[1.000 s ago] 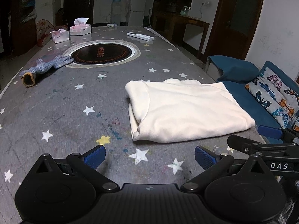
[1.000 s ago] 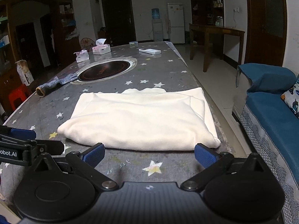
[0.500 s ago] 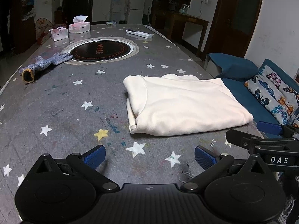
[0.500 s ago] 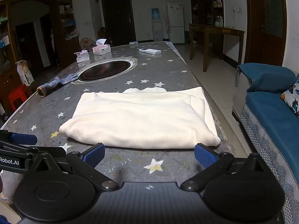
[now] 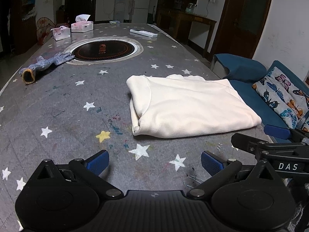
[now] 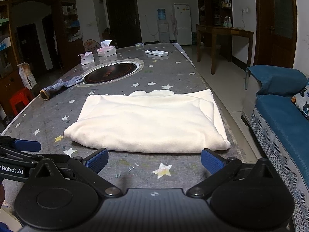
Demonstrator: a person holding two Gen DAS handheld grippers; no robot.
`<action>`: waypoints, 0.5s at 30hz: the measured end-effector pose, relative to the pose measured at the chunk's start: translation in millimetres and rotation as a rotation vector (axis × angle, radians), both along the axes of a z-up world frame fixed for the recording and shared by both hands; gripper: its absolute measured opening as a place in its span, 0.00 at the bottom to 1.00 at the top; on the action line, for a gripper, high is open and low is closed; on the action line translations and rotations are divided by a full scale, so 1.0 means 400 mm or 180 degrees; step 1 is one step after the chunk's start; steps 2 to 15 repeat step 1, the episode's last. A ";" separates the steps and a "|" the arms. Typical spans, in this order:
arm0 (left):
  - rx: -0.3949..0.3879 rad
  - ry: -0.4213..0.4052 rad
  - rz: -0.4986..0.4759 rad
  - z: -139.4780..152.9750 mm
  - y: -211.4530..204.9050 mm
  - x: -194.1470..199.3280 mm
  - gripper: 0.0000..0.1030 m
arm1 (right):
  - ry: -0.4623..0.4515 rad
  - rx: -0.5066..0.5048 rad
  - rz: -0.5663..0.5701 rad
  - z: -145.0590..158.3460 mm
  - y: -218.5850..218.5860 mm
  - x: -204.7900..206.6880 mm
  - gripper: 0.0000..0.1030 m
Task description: Fold clothes
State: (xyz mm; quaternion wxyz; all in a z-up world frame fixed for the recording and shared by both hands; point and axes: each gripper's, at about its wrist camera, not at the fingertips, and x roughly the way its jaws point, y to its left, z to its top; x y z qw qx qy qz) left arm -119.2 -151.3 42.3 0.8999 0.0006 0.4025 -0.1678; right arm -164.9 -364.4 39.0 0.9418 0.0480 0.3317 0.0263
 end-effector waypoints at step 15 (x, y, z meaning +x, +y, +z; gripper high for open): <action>0.0002 0.0002 0.0000 0.000 0.000 0.000 1.00 | 0.0002 0.0001 0.0003 -0.001 0.001 0.000 1.00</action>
